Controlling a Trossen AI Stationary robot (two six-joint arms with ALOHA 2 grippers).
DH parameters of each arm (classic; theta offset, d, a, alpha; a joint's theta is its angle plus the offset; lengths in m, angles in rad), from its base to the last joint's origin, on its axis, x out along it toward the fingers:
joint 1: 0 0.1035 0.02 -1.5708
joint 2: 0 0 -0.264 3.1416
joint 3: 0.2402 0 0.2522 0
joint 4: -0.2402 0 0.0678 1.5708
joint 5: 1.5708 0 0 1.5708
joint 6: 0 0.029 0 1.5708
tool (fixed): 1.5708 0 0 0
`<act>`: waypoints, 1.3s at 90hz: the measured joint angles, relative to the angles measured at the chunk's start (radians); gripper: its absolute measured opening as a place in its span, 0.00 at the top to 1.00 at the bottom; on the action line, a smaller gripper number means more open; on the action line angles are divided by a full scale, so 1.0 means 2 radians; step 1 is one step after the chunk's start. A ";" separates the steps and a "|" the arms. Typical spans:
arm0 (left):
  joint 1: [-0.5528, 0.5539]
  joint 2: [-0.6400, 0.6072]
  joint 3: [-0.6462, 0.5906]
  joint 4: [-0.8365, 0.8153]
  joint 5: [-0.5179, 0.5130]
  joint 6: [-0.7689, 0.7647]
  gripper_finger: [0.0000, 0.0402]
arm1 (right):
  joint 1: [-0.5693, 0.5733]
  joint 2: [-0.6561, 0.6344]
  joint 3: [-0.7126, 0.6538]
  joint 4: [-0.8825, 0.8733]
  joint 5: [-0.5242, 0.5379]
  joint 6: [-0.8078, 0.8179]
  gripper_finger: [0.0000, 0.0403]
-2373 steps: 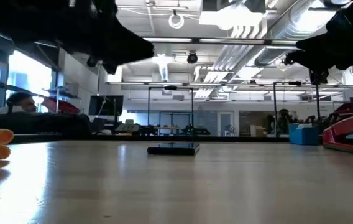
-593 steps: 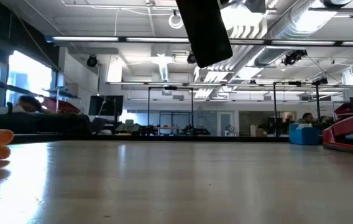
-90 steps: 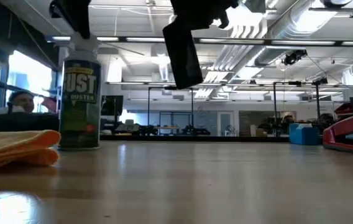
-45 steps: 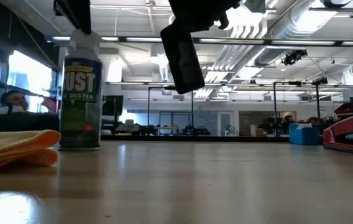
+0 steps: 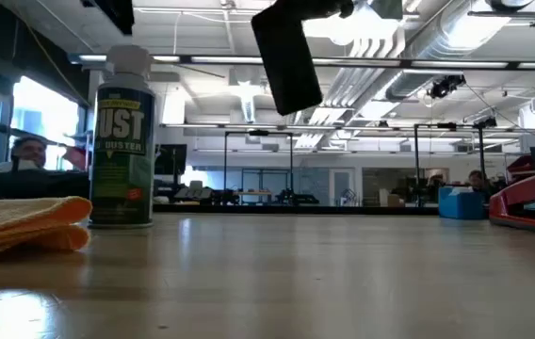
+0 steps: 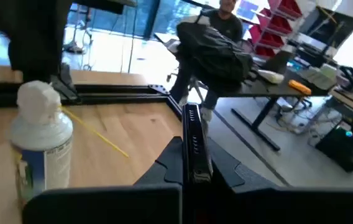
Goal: Apply microfiber cloth
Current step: Spray the cellphone using the spray bottle
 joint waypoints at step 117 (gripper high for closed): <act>-0.105 -0.064 -0.249 0.189 -0.092 -0.059 0.87 | -0.027 -0.024 0.000 -0.108 -0.108 -0.007 0.98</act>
